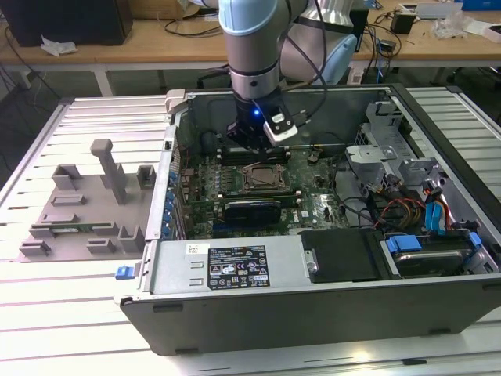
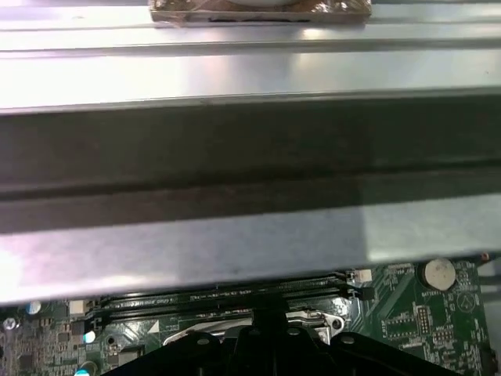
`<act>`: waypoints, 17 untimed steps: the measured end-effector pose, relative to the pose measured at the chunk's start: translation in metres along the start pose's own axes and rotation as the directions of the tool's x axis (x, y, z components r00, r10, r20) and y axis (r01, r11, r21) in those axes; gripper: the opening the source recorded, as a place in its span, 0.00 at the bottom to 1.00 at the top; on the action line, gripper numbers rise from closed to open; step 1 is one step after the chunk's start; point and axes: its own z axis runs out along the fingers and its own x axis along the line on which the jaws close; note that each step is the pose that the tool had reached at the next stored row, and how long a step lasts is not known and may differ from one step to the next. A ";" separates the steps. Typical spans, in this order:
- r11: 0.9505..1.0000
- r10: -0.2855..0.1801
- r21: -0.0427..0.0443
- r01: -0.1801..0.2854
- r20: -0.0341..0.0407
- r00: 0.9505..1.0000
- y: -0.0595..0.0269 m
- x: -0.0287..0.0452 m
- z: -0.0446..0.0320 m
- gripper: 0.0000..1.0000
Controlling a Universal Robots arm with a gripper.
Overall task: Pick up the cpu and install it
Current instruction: 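Install the first cpu locking lever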
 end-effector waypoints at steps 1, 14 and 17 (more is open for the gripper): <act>1.000 0.018 0.002 -0.018 0.004 1.000 -0.0001 0.0001 0.0006 0.11; 0.995 0.096 0.007 -0.096 0.052 0.994 0.0022 0.0014 0.0035 0.11; 0.995 0.102 0.007 -0.103 0.057 0.993 0.0037 0.0033 0.0035 0.11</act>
